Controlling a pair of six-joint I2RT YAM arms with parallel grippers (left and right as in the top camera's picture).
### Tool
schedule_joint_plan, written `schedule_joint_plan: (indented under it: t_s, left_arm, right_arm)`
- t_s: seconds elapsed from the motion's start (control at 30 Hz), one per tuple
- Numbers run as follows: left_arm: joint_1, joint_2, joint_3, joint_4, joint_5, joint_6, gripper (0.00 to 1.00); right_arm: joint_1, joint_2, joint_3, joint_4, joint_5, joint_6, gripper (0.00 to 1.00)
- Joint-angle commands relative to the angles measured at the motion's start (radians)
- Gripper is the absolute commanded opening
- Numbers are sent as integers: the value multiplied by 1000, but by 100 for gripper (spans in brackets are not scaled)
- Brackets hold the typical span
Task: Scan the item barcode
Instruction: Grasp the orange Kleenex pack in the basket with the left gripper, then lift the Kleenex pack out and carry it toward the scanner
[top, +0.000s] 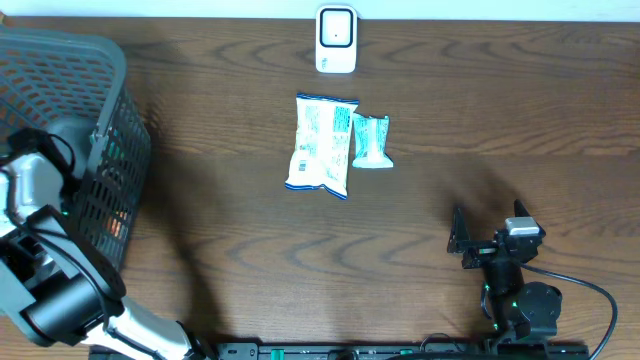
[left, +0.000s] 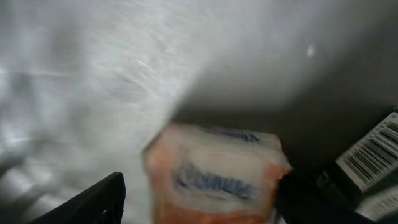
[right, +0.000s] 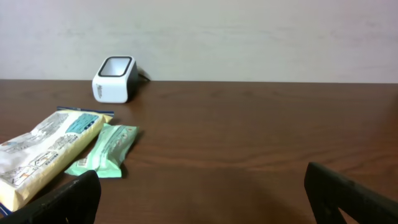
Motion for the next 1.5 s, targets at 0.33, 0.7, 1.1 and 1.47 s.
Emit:
schedule_joint_plan:
  t_s: [0.33, 0.7, 1.1, 1.47]
  left_arm:
    - [-34, 8, -41, 8, -3, 7, 52]
    - [98, -138, 48, -143, -2, 6, 15]
    - [146, -584, 124, -103, 207, 6, 14]
    - [103, -904, 125, 83, 597, -3, 14]
  right_arm:
    - [-5, -5, -1, -4, 8, 10, 99]
    - [-5, -5, -1, -4, 8, 10, 99]
    - [-5, -5, -1, -4, 8, 10, 99]
    - [-5, -5, -1, -4, 8, 10, 99]
